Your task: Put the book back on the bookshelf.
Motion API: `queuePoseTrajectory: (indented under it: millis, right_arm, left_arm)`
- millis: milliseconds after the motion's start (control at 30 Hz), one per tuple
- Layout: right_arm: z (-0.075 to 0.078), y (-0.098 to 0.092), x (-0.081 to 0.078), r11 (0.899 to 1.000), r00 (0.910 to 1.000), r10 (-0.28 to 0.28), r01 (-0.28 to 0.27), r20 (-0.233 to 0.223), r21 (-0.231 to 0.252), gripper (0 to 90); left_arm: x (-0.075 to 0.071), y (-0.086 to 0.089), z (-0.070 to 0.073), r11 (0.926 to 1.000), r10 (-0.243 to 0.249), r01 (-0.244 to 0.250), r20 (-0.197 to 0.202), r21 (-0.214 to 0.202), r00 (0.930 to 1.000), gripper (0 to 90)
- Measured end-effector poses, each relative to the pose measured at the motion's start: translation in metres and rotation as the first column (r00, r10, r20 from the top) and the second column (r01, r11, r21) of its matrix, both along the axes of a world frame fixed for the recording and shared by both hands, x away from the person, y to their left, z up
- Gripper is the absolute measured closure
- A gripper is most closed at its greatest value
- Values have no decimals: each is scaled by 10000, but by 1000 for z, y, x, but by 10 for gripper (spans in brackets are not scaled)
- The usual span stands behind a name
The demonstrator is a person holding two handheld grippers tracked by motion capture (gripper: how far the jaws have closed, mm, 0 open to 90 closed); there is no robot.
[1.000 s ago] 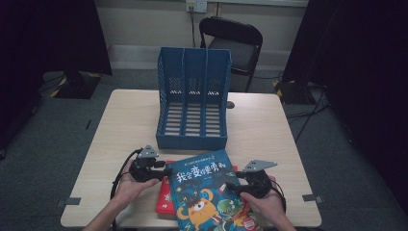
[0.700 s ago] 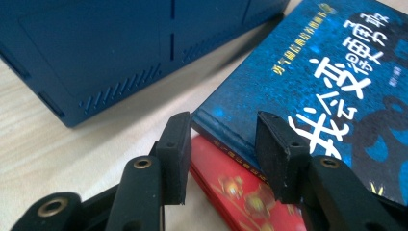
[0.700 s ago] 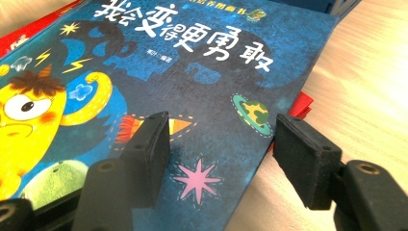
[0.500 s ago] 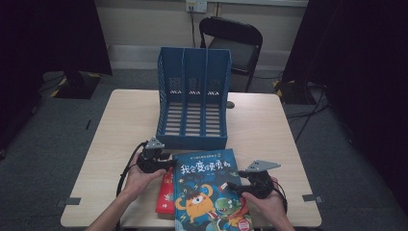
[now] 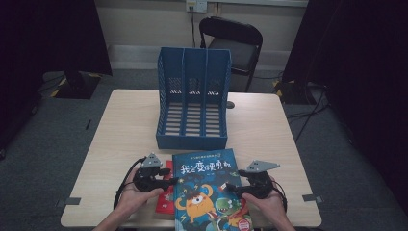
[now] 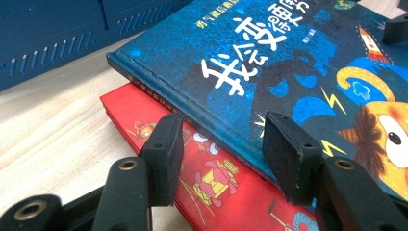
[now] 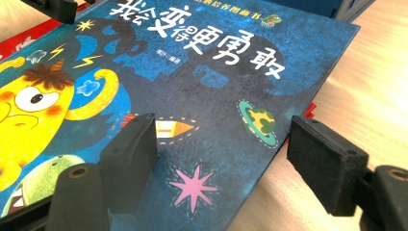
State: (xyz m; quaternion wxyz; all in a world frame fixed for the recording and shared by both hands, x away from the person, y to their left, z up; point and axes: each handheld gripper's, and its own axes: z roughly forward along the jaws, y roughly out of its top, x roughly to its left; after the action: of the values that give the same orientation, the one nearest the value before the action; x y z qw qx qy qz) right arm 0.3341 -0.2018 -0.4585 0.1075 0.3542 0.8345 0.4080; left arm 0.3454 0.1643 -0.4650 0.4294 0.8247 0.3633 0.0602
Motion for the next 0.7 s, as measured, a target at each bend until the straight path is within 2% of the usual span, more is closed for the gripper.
queuePoseTrajectory:
  millis: [33, 67, 100, 133, 167, 200, 300, 433, 467, 533, 700]
  right_arm:
    - [0, 0, 0, 10000, 10000, 3, -3, 20, 18, 262]
    - [-1, -1, -1, 10000, 10000, -22, 23, -52, 91, 256]
    - [-1, -1, -1, 10000, 10000, -22, 23, -52, 91, 256]
    - [-2, -1, -1, 9999, 10000, -26, 27, -56, 152, 254]
    - [-3, -2, -1, 9998, 10000, -33, 33, 5, 216, 250]
    - [-4, -2, -3, 9994, 9999, -103, 100, 109, 339, 248]
    - [-6, -3, -4, 9989, 9998, -118, 109, 185, 447, 248]
    - [-4, -2, -3, 9996, 9999, -66, 63, 128, 274, 245]
    - [-3, -1, -3, 9997, 9999, -100, 99, 41, 206, 241]
    - [-2, 0, -2, 9995, 9991, -308, 309, -287, 36, 173]
    - [-4, -5, -1, 9981, 9968, -596, 604, -535, 147, 126]
  left_arm:
    - [0, 0, -1, 9995, -197, 195, -65, -248, 9998, 426]
    - [-2, -1, -2, 9995, -280, 282, 82, -174, 9996, 413]
    - [-4, -4, -1, 9995, -300, 298, 279, 85, 9992, 413]
    - [-6, -7, -2, 9990, -449, 450, 222, -46, 9987, 412]
    - [-9, -10, -2, 9979, -639, 637, 328, 91, 9974, 411]
    - [-10, -11, -1, 9980, -621, 615, 323, 171, 9975, 375]
    - [-9, -11, 0, 9981, -587, 583, 217, 199, 9980, 383]
    - [-8, -12, -1, 9988, -477, 476, 220, 79, 9986, 393]
    - [-7, -13, -1, 9989, -455, 453, 281, 83, 9986, 393]
    - [-5, -17, -2, 9993, -363, 361, 312, 50, 9989, 390]
    - [5, -26, -2, 9993, -385, 385, 406, 4, 9984, 388]
